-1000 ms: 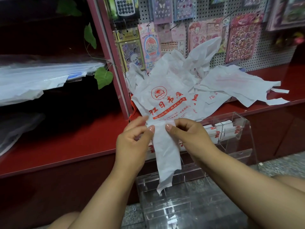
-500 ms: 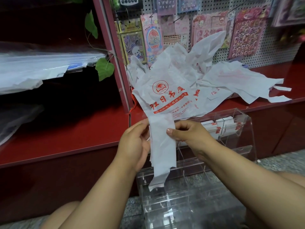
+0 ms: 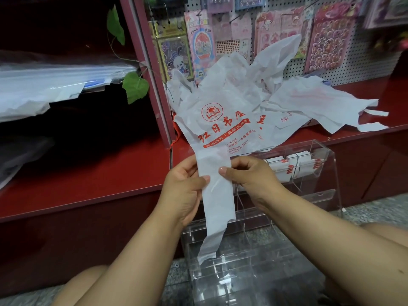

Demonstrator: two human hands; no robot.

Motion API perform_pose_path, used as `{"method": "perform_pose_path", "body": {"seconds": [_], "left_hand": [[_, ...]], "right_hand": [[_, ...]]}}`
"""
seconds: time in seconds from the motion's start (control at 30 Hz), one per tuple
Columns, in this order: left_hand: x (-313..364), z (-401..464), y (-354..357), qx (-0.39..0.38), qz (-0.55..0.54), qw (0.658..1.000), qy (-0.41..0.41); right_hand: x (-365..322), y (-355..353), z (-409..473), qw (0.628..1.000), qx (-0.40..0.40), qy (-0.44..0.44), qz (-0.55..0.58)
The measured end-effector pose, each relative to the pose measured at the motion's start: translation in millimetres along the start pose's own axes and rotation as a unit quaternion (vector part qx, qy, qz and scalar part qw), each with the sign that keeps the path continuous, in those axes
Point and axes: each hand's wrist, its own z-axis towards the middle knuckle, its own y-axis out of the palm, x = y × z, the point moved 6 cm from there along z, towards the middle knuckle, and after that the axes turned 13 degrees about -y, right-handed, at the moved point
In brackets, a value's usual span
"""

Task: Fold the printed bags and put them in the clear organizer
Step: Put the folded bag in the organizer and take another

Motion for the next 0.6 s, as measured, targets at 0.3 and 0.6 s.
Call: {"method": "perform_pose_path", "body": {"seconds": [0.3, 0.6], "left_hand": [[-13.5, 0.1, -5.8, 0.061, 0.079, 0.995, -0.020], [-11.5, -2.5, -17.9, 0.127, 0.180, 0.975, 0.001]], "right_hand": [[-6.6, -7.7, 3.6, 0.996, 0.066, -0.023, 0.051], [1.6, -11.0, 6.4, 0.999, 0.017, 0.033, 0.027]]}}
